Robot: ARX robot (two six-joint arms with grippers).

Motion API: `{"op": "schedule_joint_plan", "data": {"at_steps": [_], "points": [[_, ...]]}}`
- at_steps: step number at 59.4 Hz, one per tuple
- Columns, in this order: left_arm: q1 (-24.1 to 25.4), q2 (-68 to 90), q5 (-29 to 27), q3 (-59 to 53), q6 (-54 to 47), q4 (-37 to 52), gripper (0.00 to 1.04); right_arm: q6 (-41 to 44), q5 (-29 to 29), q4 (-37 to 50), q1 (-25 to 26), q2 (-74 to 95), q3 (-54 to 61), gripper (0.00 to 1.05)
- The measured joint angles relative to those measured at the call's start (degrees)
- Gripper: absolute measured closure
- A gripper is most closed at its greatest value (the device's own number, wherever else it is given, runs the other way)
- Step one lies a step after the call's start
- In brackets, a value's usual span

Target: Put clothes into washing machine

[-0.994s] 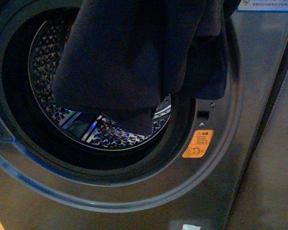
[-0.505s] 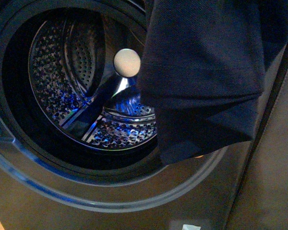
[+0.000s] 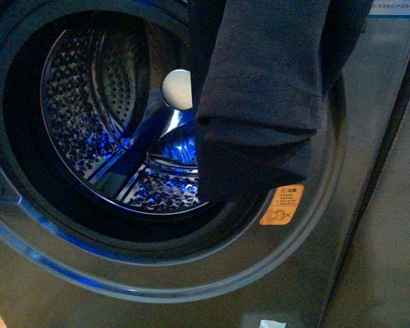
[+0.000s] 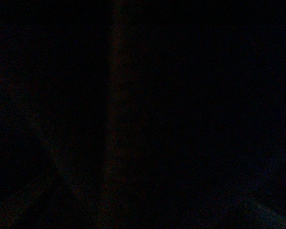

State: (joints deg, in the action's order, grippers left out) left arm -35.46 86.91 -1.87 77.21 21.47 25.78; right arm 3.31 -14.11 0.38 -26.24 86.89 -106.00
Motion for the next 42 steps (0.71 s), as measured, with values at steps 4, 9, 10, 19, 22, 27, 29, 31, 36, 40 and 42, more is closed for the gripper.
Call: {"op": "schedule_joint_plan", "data": {"at_steps": [4,9,10,19,22,27,29,31,36,40,42], "points": [[-0.28,0.31,-2.97,0.68,-0.66,-0.9,0.07,0.0,0.02,0.0,0.02,0.0,0.0,0.99],[-0.26,0.35,-6.88,0.83,-2.19,-0.92,0.1,0.0,-0.02,0.0,0.02,0.0,0.0,0.99],[-0.15,0.35,-7.85,0.83,-2.45,-0.92,0.14,0.0,-0.02,0.0,0.02,0.0,0.0,0.99],[2.82,-1.53,-11.89,-2.19,-5.73,0.98,0.46,0.11,-0.37,0.0,-0.04,0.0,0.0,0.81],[4.13,-2.62,-12.15,-3.91,-6.8,1.99,0.55,0.11,-0.37,0.02,-0.04,-0.04,0.0,0.72],[7.52,-5.42,-12.79,-7.98,-8.94,3.26,0.74,0.11,-0.37,0.07,-0.04,-0.13,0.0,0.53],[8.52,-6.21,-12.76,-9.09,-9.25,3.41,0.79,0.11,-0.37,0.07,-0.04,-0.17,0.0,0.48],[9.55,-6.95,-12.74,-10.29,-9.46,3.82,0.84,0.13,-0.37,0.07,-0.04,-0.2,0.0,0.42],[12.85,-8.85,-11.37,-14.12,-10.01,4.9,0.91,0.11,-0.37,0.09,-0.04,-0.24,0.0,0.27],[14.93,-9.94,-9.73,-16.7,-10.19,5.62,0.92,0.11,-0.37,0.11,-0.04,-0.28,0.0,0.18],[16.24,-10.62,-8.81,-18.4,-10.34,6.14,0.92,0.11,-0.37,0.11,-0.04,-0.31,0.0,0.13]]}}
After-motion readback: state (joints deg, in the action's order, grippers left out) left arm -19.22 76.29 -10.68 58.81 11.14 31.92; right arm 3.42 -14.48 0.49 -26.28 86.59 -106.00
